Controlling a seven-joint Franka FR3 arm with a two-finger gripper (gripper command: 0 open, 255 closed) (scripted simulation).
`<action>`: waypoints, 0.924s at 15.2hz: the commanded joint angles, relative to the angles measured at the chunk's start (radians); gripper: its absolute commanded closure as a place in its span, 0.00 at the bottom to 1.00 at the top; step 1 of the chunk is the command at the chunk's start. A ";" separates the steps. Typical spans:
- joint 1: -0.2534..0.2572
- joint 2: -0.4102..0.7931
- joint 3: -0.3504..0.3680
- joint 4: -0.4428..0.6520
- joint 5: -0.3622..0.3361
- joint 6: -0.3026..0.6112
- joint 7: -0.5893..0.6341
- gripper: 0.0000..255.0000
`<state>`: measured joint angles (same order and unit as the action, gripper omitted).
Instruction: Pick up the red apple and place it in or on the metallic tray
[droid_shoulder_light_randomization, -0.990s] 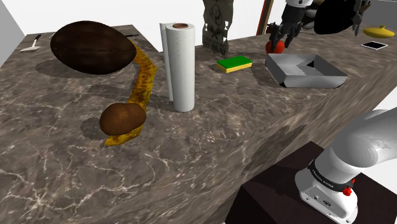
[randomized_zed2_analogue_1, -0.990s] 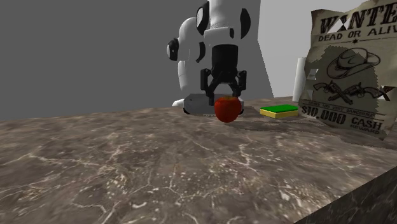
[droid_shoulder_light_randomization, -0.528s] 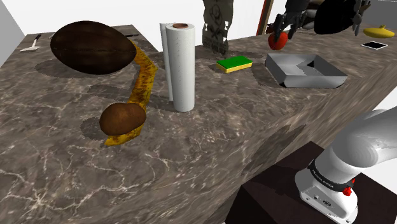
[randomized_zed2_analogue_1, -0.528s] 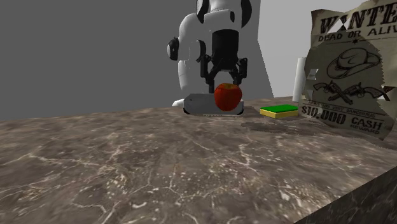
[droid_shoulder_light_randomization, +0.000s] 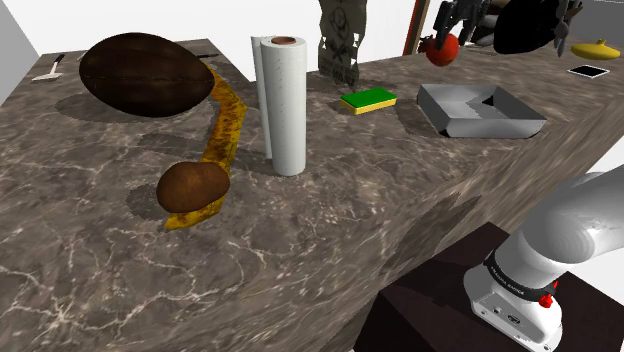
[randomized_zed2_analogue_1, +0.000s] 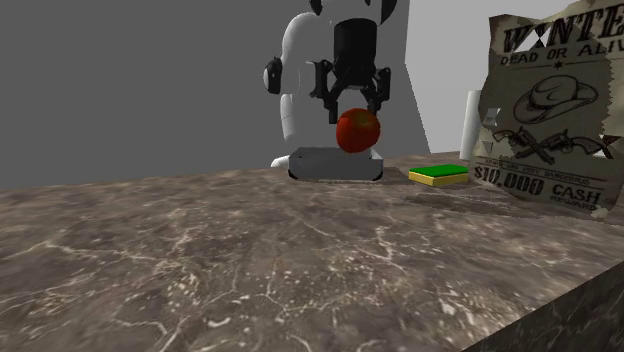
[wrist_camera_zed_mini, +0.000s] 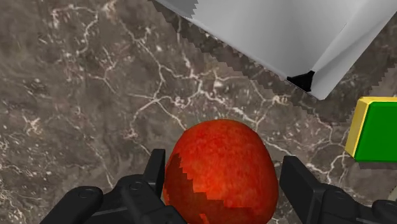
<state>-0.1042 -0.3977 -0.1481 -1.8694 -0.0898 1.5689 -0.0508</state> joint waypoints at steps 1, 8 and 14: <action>0.001 0.011 0.000 0.040 0.002 -0.029 -0.002 1.00; 0.003 0.004 0.008 0.108 0.002 -0.105 0.001 1.00; 0.004 -0.208 0.058 -0.046 -0.001 -0.166 0.052 1.00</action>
<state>-0.1011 -0.5665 -0.1031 -1.8914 -0.0927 1.4196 -0.0120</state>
